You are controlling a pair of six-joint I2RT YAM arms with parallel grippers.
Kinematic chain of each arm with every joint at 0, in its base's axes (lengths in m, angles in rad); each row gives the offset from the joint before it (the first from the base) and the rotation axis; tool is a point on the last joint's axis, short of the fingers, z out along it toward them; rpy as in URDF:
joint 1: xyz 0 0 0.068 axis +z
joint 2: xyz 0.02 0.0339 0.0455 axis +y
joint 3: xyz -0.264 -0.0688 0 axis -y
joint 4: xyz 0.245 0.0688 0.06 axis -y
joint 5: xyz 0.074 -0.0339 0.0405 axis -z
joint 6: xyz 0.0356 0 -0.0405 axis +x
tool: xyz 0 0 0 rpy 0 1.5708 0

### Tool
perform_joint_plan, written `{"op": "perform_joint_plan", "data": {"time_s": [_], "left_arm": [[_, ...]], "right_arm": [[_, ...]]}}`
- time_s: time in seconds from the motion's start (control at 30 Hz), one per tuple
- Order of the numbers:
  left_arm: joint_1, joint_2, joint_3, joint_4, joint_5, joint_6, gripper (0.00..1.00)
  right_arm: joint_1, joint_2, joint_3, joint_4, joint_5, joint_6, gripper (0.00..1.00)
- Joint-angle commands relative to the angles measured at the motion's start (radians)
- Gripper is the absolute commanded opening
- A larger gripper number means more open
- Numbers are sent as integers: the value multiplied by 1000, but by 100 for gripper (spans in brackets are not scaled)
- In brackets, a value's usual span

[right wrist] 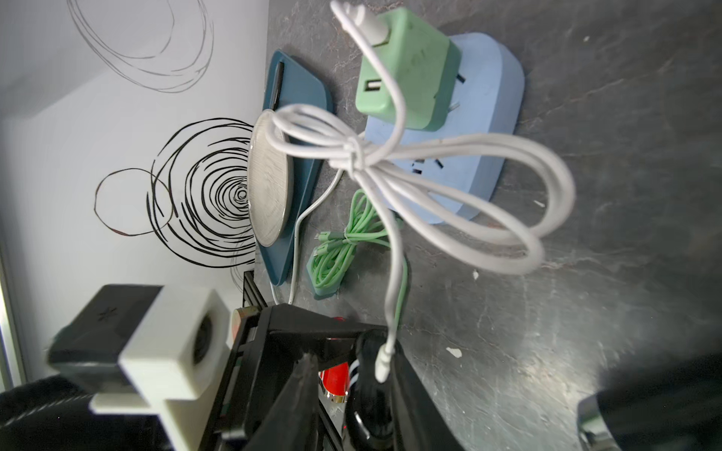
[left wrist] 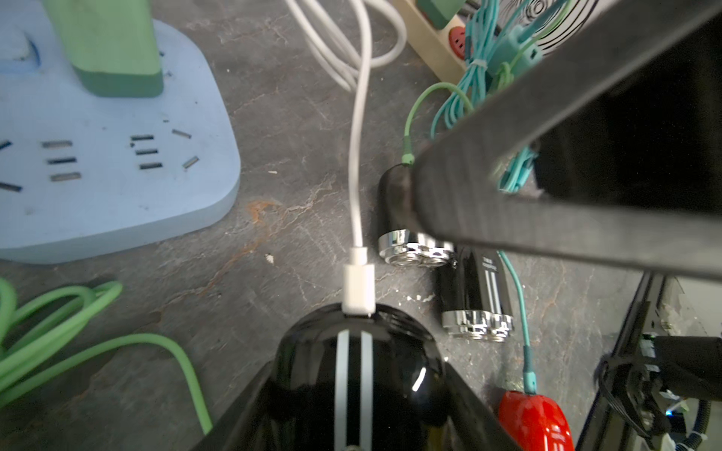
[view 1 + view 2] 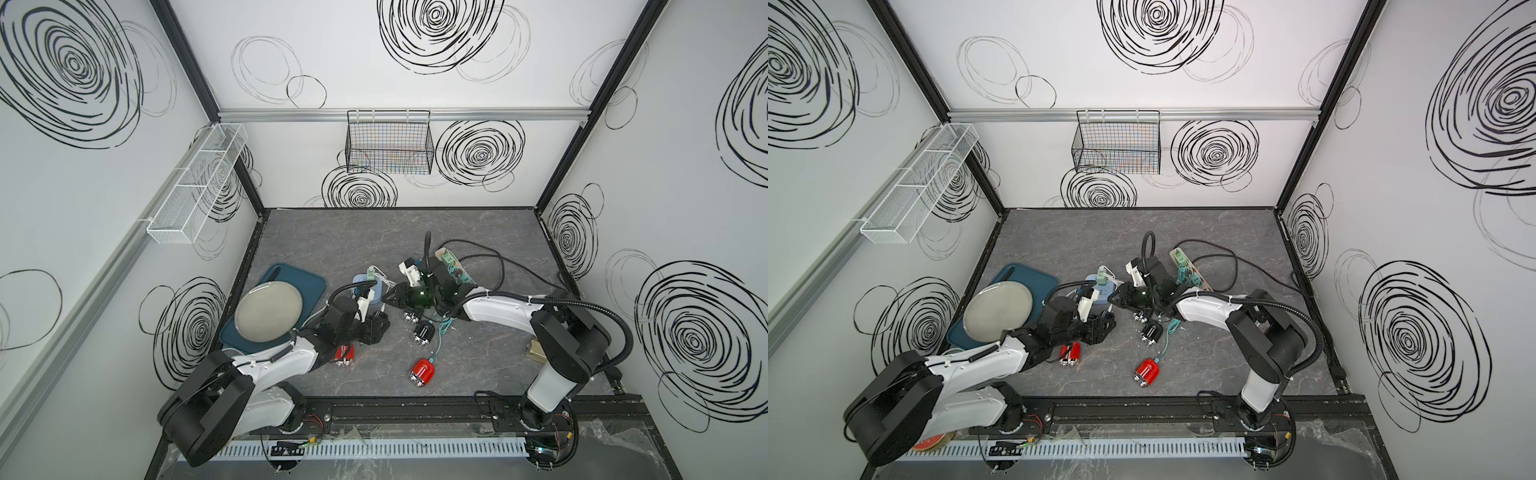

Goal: Unplug the electric shaver
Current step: Remove the charging cable from the electric shaver.

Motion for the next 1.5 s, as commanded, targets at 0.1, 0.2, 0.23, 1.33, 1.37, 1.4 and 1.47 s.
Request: {"op": "perform_joint_plan", "data": {"time_s": [0.1, 0.2, 0.23, 1.33, 1.37, 1.4, 1.47], "left_arm": [[7, -51, -42, 143, 39, 20, 41], [7, -59, -47, 149, 38, 23, 40], [5, -60, -47, 146, 35, 23, 41], [21, -20, -44, 171, 91, 17, 68], [31, -18, -47, 179, 112, 14, 70], [39, -17, -50, 184, 127, 12, 70], [42, -12, -47, 185, 140, 12, 70]], "right_arm": [[9, 23, 57, -44, -5, 3, 34], [10, 43, 68, -30, -28, 4, 33], [12, 50, 72, -28, -33, 4, 32], [47, 65, 85, -29, -75, 3, 1], [45, 65, 83, -19, -88, 4, 1], [45, 65, 84, -15, -100, 2, 1], [46, 62, 82, -10, -113, -3, 1]]}}
